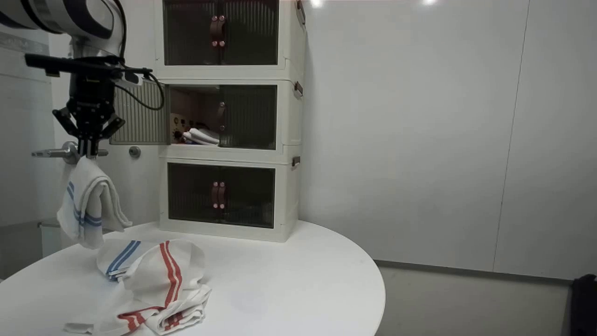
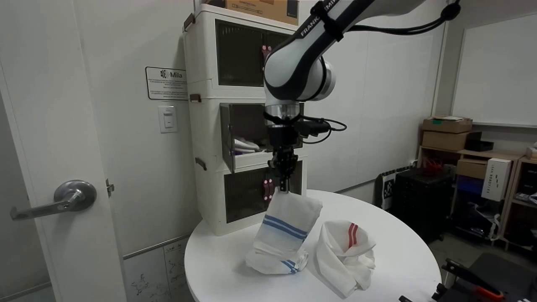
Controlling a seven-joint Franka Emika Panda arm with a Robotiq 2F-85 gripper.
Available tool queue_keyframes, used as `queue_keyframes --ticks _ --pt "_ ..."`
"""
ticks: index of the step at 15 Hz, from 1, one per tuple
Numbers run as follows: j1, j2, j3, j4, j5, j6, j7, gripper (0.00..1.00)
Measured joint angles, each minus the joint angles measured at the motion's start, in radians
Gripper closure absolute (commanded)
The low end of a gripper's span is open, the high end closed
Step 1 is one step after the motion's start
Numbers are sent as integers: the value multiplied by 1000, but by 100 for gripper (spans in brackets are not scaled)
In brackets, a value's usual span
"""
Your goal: Remove one towel from the middle cabinet
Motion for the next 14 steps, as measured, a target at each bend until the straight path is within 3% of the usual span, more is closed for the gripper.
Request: queue_keyframes --ticks 7,14 --pt "-31 109 0 25 7 -1 -77 97" --pt "-62 254 1 161 12 -70 -221 97"
